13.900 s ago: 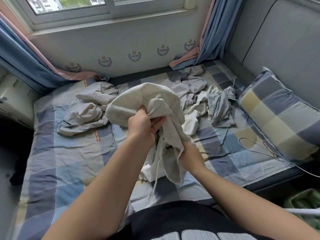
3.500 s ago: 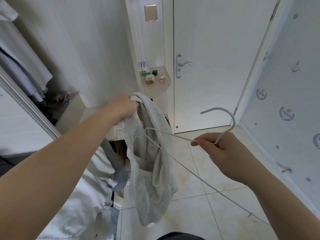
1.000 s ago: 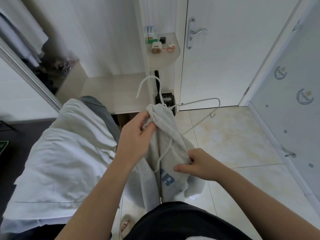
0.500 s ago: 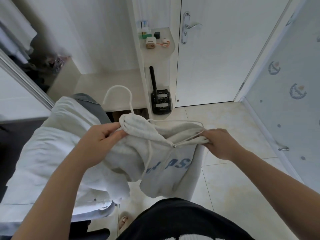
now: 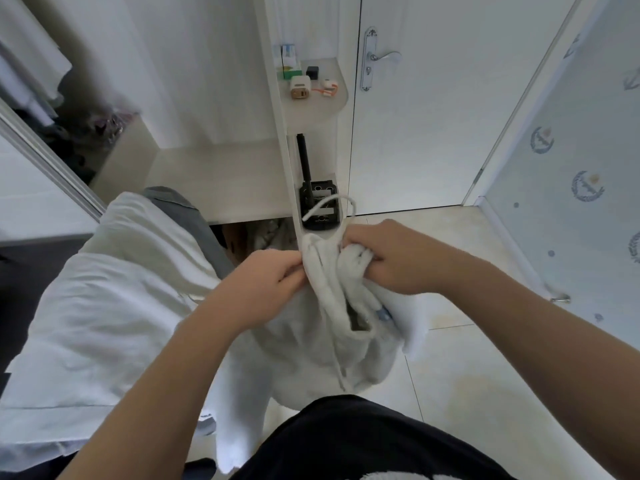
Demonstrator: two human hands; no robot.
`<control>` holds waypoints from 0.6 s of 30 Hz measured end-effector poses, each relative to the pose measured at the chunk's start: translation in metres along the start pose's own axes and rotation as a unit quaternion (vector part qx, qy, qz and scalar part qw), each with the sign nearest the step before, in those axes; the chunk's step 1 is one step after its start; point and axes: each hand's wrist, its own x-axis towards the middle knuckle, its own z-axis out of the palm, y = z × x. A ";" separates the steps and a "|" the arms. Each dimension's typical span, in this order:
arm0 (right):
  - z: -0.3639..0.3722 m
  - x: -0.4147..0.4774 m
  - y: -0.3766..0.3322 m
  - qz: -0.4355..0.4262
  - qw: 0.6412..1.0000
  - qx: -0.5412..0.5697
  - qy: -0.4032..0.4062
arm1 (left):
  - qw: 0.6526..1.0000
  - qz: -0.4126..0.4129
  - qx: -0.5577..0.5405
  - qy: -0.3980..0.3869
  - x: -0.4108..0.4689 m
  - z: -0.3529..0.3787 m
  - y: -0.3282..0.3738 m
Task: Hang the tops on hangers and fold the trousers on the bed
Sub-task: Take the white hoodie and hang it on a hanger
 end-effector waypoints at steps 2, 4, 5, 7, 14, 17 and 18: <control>-0.001 0.004 -0.011 0.002 0.997 0.078 0.012 | 1.000 0.010 -0.006 0.009 0.002 0.000 0.002; -0.001 0.006 -0.010 0.017 0.987 0.163 0.003 | 0.999 0.025 -0.024 0.018 0.000 -0.005 0.001; -0.002 0.005 -0.008 0.025 0.982 0.187 -0.005 | 0.999 0.032 -0.034 0.024 -0.001 -0.008 0.000; -0.005 0.003 -0.003 0.039 0.976 0.213 -0.032 | 0.997 0.044 -0.049 0.040 -0.001 -0.014 -0.002; -0.031 -0.016 0.016 0.048 0.967 0.223 -0.116 | 0.978 -0.034 -0.007 0.204 0.002 -0.037 -0.040; -0.035 -0.017 0.019 0.042 0.976 0.139 -0.161 | 0.969 -0.030 0.004 0.245 0.004 -0.038 -0.043; -0.036 -0.015 0.018 0.045 0.979 0.102 -0.169 | 0.969 -0.022 0.005 0.244 0.006 -0.036 -0.041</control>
